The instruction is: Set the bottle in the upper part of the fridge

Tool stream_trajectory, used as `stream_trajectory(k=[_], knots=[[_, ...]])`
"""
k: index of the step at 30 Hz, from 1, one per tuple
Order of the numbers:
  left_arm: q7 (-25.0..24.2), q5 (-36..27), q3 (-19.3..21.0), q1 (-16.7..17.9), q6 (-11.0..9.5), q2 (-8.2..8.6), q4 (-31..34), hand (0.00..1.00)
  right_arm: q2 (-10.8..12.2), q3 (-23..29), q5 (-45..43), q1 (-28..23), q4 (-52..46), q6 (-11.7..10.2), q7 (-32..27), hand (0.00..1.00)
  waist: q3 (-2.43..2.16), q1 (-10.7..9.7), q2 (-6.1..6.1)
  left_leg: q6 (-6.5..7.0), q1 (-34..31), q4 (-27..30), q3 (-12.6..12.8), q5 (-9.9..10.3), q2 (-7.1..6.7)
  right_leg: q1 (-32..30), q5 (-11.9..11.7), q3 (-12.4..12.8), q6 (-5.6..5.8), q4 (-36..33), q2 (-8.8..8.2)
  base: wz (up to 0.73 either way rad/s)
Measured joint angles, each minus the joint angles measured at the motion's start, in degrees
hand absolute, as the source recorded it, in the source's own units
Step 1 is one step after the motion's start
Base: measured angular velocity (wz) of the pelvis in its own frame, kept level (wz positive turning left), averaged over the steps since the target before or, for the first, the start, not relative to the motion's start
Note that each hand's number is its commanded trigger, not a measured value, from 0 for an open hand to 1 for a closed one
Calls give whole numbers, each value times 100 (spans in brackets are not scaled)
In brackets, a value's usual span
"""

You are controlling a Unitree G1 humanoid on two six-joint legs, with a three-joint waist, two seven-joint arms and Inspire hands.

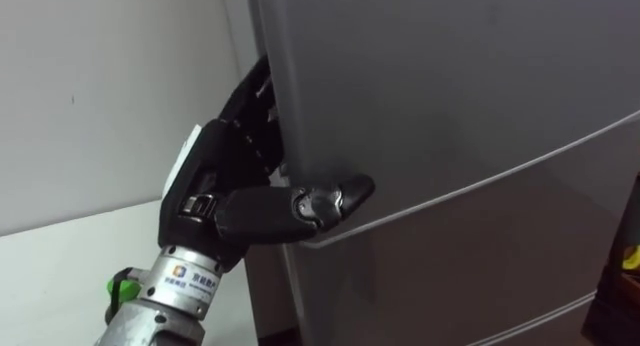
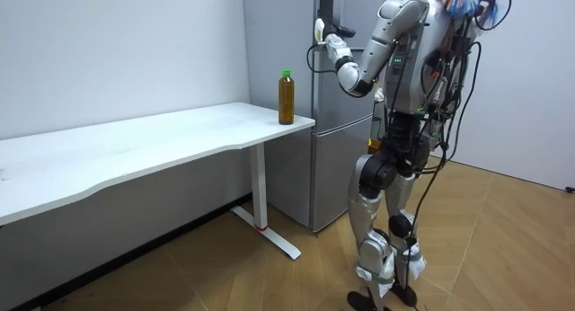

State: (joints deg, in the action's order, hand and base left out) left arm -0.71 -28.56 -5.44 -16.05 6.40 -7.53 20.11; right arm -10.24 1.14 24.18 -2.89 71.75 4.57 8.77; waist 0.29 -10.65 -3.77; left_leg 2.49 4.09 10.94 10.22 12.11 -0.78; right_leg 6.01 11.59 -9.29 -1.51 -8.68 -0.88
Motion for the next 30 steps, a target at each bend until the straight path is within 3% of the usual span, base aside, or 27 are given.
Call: stream_trajectory(k=[13,22,30], knots=[[-460,290,-257,14,73,-110,-96,0,-23,15,-197,53,8,21,76,0,25,-15,33,1,-51,40,-4,0,-4,2,1,-33,3,10,-3,2],[-522,457,-370,14,111,-110,-95,0,-66,-4,-176,63,-4,51,149,0,-4,-23,-18,1,-141,80,59,0,-2,-46,-3,-78,10,2,-17,3],[-606,444,-574,14,111,-203,-96,0,-120,-220,-182,115,-9,36,189,0,5,-25,-4,20,-137,80,47,-12,-2,-2,-2,-193,10,5,-29,8]])
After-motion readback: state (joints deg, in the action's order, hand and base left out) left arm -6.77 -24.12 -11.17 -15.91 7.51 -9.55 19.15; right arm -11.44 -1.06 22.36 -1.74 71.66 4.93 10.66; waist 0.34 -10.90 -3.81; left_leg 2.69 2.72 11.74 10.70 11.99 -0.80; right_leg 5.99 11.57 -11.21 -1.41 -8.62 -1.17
